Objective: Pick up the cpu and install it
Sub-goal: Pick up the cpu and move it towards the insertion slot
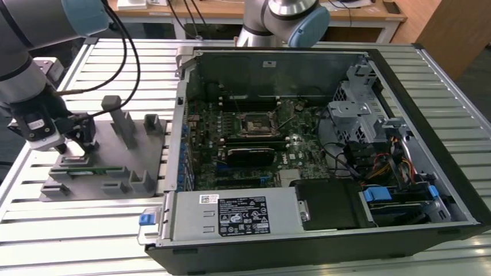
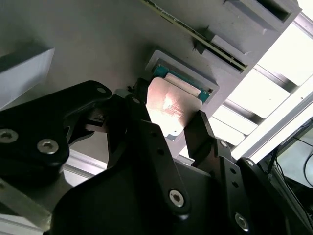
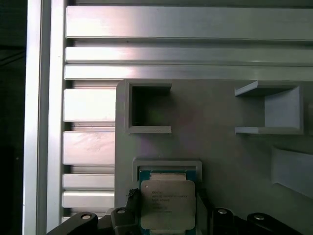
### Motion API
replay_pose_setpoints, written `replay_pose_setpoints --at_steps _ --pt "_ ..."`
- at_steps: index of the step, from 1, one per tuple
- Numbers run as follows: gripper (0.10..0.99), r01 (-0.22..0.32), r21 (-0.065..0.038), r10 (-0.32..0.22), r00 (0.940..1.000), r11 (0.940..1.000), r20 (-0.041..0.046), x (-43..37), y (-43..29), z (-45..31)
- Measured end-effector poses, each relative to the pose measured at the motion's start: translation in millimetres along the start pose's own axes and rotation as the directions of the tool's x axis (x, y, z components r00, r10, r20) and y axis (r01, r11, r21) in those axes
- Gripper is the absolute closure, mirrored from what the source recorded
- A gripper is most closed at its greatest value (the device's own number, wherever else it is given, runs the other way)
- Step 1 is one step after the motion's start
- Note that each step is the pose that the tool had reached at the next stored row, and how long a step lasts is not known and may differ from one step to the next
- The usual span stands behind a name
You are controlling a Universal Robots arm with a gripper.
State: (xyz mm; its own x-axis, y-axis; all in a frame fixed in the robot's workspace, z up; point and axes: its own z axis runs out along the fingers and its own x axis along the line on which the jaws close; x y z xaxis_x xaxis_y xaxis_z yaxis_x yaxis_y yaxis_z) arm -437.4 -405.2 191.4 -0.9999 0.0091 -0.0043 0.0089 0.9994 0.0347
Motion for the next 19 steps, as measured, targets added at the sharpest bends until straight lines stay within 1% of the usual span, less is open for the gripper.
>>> replay_pose_setpoints --at_steps 6,19 --pt "0.545 0.0 0.0 0.0 1.0 1.0 0.0001 0.0 0.2 -3.9" --pt "0.545 0.0 0.0 0.0 1.0 1.0 0.0001 0.1 0.4 -8.9"
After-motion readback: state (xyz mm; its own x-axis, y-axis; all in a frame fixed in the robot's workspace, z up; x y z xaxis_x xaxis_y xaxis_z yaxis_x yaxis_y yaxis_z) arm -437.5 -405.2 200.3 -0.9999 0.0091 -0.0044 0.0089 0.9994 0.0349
